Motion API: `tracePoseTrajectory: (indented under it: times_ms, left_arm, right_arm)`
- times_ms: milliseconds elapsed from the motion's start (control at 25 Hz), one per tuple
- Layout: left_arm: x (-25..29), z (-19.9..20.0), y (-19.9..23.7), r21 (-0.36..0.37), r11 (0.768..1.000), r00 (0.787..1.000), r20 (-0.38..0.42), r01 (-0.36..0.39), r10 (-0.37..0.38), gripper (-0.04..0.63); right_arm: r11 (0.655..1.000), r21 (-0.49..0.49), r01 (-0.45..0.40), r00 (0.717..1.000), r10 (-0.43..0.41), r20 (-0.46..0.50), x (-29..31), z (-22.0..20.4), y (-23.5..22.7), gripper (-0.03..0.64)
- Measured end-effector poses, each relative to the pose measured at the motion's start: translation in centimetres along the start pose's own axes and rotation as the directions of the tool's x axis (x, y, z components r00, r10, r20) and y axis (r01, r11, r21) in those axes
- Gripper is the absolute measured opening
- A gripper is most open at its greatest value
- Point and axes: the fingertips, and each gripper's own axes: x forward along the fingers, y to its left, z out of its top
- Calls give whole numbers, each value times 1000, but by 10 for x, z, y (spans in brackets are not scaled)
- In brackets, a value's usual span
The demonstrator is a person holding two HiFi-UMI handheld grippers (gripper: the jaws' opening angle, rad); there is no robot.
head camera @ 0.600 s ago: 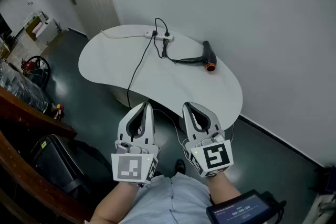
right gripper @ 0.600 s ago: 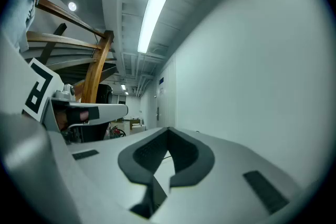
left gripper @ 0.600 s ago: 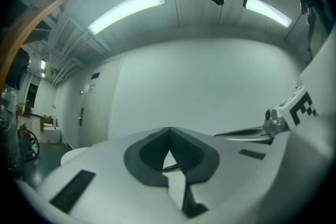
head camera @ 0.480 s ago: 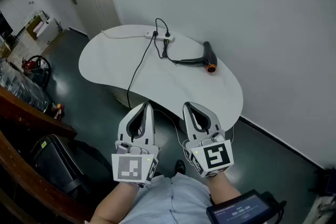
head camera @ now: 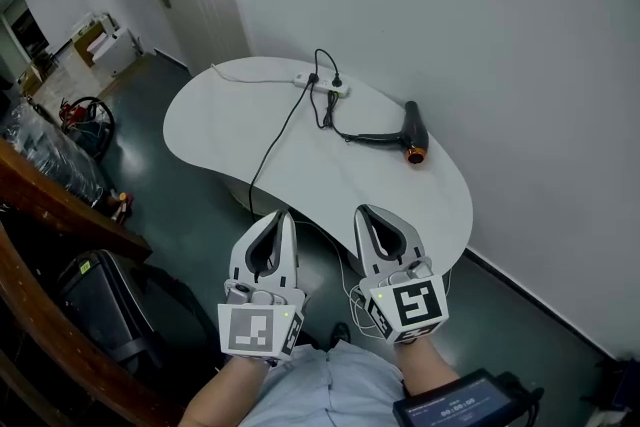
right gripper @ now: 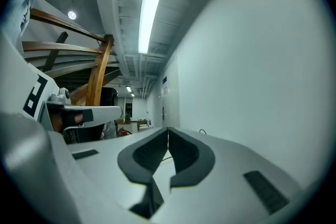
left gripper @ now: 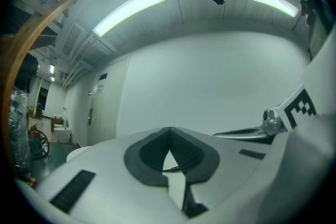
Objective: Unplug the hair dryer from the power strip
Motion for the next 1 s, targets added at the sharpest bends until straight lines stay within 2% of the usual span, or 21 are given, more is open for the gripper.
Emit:
tracePoseTrajectory:
  times_ms: [280,520,720,1000]
  left_arm:
    - [10,-9,13,1,999,998,-42,-47,47,-2]
    - [47,-35,48,-15,998,996,-68,-63,61,-2]
    - [92,-51,85,-34,999,996,-84,-29,26,-2]
    - [161,-48,139,-28,997,995,-66,75,-77,-2]
  right_arm:
    - [999,24,-24,999,25,-28,22,-10,-8,2]
    - [999,31,-19,998,21,-59,69,-31,-24,2]
    - [999,27,42,996,-39,-82,119,-39,-40,2]
    - [990,31,139,987,-136,-82,201,-31,-57,2]
